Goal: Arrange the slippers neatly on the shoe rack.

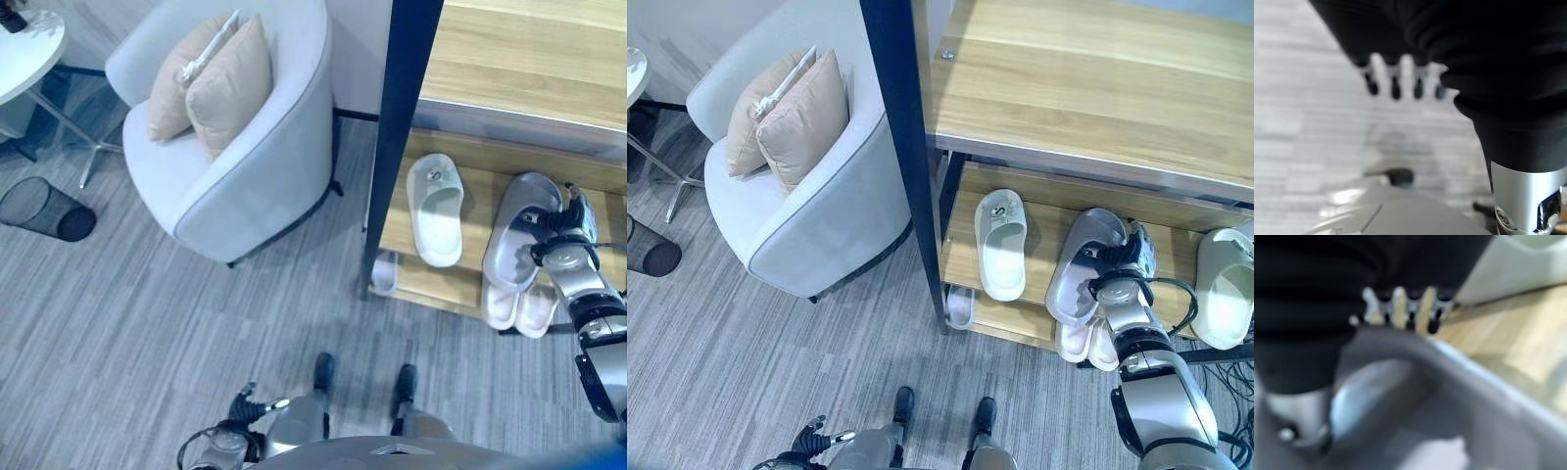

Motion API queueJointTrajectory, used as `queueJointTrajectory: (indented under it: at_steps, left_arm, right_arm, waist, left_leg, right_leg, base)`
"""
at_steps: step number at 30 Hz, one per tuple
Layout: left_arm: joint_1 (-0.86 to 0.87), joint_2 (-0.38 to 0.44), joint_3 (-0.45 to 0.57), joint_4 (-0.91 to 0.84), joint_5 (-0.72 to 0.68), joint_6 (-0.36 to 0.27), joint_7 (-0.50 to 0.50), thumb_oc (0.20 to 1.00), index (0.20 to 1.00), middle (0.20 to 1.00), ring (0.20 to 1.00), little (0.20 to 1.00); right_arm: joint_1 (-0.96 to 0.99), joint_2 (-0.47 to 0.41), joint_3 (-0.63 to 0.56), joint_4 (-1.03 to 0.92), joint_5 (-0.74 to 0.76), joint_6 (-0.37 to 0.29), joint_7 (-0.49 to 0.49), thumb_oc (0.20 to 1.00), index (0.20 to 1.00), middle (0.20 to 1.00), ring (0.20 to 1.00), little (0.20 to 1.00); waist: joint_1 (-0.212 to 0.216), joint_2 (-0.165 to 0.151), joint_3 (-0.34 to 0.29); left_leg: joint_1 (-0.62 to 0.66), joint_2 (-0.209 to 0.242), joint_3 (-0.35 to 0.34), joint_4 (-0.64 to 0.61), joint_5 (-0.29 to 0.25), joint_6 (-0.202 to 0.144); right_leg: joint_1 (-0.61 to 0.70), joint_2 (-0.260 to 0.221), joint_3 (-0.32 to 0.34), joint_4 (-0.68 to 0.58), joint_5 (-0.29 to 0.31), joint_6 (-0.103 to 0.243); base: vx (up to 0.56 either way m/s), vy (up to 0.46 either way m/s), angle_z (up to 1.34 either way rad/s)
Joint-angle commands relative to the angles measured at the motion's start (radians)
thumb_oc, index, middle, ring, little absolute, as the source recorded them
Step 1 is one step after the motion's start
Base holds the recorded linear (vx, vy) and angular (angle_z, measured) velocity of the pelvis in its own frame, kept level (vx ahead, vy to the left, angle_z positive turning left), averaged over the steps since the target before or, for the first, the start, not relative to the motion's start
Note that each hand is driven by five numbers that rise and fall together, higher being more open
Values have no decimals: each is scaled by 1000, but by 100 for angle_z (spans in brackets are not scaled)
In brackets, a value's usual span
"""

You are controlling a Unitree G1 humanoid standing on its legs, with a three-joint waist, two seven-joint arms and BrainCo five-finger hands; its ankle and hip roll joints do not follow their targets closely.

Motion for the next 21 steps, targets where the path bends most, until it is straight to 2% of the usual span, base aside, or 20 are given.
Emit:
queueJointTrajectory:
  at_steps: [1,2,3,5,6,13,16,21]
  left_arm:
    - [-45,-38,-45,44,-11,-18,8,1000,1000,1000,1000,1000]
    - [-45,-37,-44,43,-10,-17,7,1000,1000,1000,1000,1000]
    - [-46,-36,-43,44,-9,-17,6,1000,1000,1000,1000,1000]
    - [-44,-38,-41,46,-5,-15,6,1000,1000,1000,1000,1000]
    - [-44,-39,-40,46,-5,-15,8,1000,1000,1000,1000,1000]
    - [-42,-46,-24,45,11,-6,22,1000,1000,1000,1000,1000]
    - [-40,-45,-9,31,21,-2,22,1000,1000,1000,1000,1000]
    - [-27,-36,71,0,-14,2,13,1000,1000,1000,1000,1000]
  right_arm:
    - [-70,-67,51,34,1,-24,14,693,693,693,693,693]
    - [-71,-63,57,39,-3,-24,17,580,580,580,580,580]
    - [-71,-62,60,41,-4,-24,22,416,416,416,416,416]
    - [-63,-54,61,42,-13,-23,22,235,235,235,235,235]
    - [-57,-52,58,40,-16,-24,19,200,200,200,200,200]
    - [83,-28,-18,-76,-42,-34,-37,200,200,200,200,200]
    - [207,-21,-92,-165,-88,-33,-81,200,200,200,200,200]
    - [415,37,-184,-419,-184,-56,-97,200,200,200,200,200]
  waist:
    - [21,-14,-8]
    - [22,-14,-8]
    - [21,-14,-8]
    - [21,-15,-8]
    - [21,-14,-8]
    - [13,-16,-6]
    - [7,-16,-9]
    - [-8,-26,-32]
  left_leg:
    - [-41,-33,-56,3,-73,-15]
    - [-39,-33,-56,3,-73,-15]
    - [-37,-34,-57,3,-74,-15]
    - [-32,-32,-55,3,-75,-15]
    - [-30,-31,-55,3,-76,-15]
    - [-16,-28,-53,3,-84,-13]
    - [3,-26,-53,3,-92,-11]
    - [62,-17,-45,3,-115,-5]
  right_leg:
    - [57,5,-46,5,-87,29]
    - [58,5,-47,5,-87,29]
    - [60,6,-47,5,-88,29]
    - [63,6,-48,5,-89,30]
    - [64,6,-49,5,-90,30]
    - [77,7,-46,5,-93,30]
    - [97,9,-48,5,-100,29]
    - [145,15,-34,5,-111,24]
  base:
    - [0,0,0]
    - [0,0,0]
    - [0,0,0]
    - [0,0,0]
    - [0,0,0]
    - [-1,-1,1]
    - [-13,-21,7]
    - [-5,-11,3]
